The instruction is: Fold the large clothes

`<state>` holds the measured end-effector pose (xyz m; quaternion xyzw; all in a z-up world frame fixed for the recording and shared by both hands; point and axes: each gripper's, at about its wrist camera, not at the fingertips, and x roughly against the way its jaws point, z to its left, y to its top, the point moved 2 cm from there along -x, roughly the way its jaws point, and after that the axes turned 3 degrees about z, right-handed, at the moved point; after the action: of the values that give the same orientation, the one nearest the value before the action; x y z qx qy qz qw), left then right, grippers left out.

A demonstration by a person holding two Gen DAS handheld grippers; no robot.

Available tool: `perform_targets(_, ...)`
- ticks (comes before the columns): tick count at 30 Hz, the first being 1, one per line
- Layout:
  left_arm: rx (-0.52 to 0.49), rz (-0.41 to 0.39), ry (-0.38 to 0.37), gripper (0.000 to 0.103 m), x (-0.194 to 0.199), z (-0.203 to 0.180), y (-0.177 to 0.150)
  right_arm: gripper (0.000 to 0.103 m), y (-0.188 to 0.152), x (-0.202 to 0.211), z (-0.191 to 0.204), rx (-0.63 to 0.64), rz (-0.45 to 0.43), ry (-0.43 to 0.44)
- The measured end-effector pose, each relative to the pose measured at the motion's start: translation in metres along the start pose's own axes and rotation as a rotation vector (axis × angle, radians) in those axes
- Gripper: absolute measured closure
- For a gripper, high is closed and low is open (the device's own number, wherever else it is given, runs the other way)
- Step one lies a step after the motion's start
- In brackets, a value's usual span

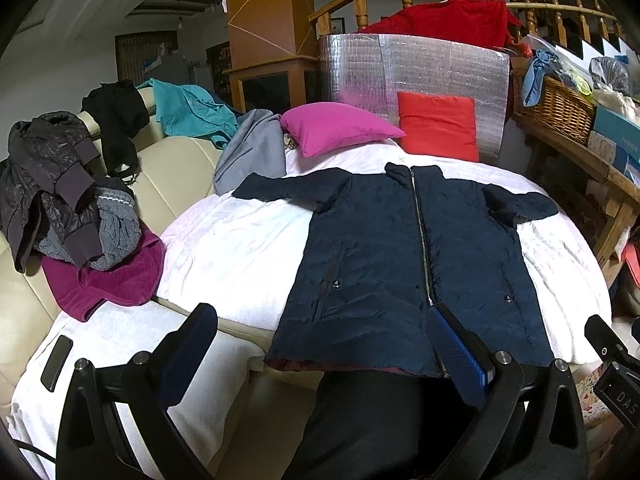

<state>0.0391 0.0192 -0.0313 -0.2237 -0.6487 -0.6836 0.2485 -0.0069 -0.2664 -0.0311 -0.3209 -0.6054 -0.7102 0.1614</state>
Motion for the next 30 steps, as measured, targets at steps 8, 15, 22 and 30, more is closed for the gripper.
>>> perform_targets(8, -0.005, -0.011, 0.001, 0.000, 0.003, 0.000, 0.001, 0.000, 0.002, 0.001, 0.000, -0.004, -0.004, 0.003)
perform_targets(15, -0.032, -0.010, 0.015, 0.000, -0.008, -0.007, 0.009, 0.000, 0.002, -0.005, -0.002, -0.010, 0.006, 0.018)
perform_targets(22, -0.057, 0.030, 0.010, 0.000, -0.070, -0.027, 0.068, 0.000, 0.038, -0.032, -0.040, -0.098, -0.014, 0.085)
perform_targets(30, 0.024, 0.241, 0.018, 0.000, -0.194, -0.067, 0.114, 0.000, 0.114, -0.114, -0.139, -0.302, 0.026, 0.125)
